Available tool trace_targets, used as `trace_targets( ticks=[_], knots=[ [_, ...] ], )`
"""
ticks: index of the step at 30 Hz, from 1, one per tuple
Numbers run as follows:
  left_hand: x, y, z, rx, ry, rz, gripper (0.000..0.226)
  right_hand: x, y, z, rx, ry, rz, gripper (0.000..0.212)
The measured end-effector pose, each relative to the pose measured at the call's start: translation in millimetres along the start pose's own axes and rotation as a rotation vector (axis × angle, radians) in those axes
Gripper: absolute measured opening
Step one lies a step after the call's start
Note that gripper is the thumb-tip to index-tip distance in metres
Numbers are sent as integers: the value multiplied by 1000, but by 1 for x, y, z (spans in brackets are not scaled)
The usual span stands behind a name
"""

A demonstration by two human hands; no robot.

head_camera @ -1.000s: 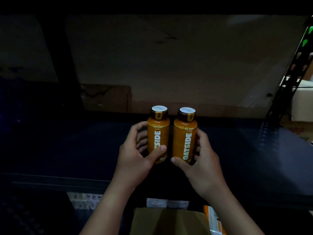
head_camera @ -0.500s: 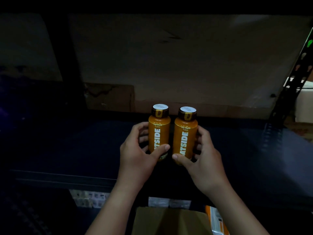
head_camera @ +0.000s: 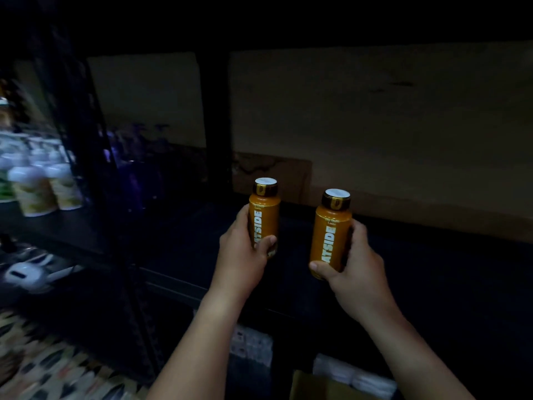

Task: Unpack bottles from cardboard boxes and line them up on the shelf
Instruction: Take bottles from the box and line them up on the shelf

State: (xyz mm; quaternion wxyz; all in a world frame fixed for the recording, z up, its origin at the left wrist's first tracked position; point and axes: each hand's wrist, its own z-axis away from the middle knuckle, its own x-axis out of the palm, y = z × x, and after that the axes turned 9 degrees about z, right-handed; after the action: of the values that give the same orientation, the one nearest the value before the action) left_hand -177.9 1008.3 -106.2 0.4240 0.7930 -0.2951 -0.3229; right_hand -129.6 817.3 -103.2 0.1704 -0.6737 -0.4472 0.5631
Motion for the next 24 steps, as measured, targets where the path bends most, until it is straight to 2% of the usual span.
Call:
trace_targets(
  ticks=[7,12,24],
  knots=[
    [-40,-32,-47,-32,19,-125,68,77,-50,-45,-69,-67,-18,89],
    [-54,-49,-84,-92,44,-153,68,120,-68,-81,-61,-44,14,93],
    [-53,-81,-115,-67,85,-173,72,160,-77,-124,2,-26,19,82]
  ],
)
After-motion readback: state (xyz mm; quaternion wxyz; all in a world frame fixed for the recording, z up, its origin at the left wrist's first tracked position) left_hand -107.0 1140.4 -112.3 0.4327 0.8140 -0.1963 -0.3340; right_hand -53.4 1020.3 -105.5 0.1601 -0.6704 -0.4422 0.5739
